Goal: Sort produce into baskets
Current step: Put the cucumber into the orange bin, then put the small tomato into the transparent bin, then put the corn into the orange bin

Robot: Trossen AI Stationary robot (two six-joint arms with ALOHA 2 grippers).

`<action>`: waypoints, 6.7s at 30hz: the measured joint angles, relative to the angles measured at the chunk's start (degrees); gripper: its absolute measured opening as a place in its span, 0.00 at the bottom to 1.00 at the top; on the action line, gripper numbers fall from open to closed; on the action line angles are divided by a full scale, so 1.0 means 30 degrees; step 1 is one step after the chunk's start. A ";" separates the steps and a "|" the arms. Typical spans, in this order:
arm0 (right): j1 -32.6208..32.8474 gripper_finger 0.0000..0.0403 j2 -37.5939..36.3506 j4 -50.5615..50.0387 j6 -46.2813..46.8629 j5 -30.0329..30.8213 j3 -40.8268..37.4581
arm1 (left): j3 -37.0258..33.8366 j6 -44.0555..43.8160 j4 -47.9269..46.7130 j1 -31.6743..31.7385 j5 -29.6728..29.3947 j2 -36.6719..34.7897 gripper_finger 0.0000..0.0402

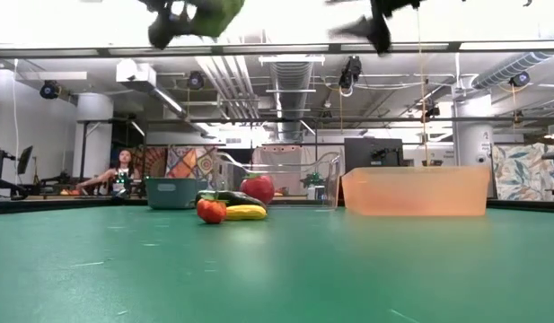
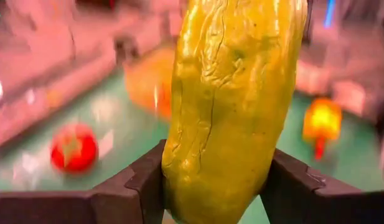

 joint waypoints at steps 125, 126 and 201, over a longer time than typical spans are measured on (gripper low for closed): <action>-0.1975 0.70 0.5738 -1.8501 0.5053 0.2373 0.4510 | 0.2426 -0.0175 -0.3617 -0.3764 0.2965 1.4949 0.45; -0.1954 0.70 0.5738 -1.8501 0.5056 0.2373 0.4510 | 0.2426 -0.0191 -0.3617 -0.3755 0.2965 1.4956 0.42; -0.1779 0.75 0.5716 -1.7566 0.5255 0.1690 0.4466 | 0.5346 0.3920 -0.9183 0.0094 0.7968 0.8603 0.52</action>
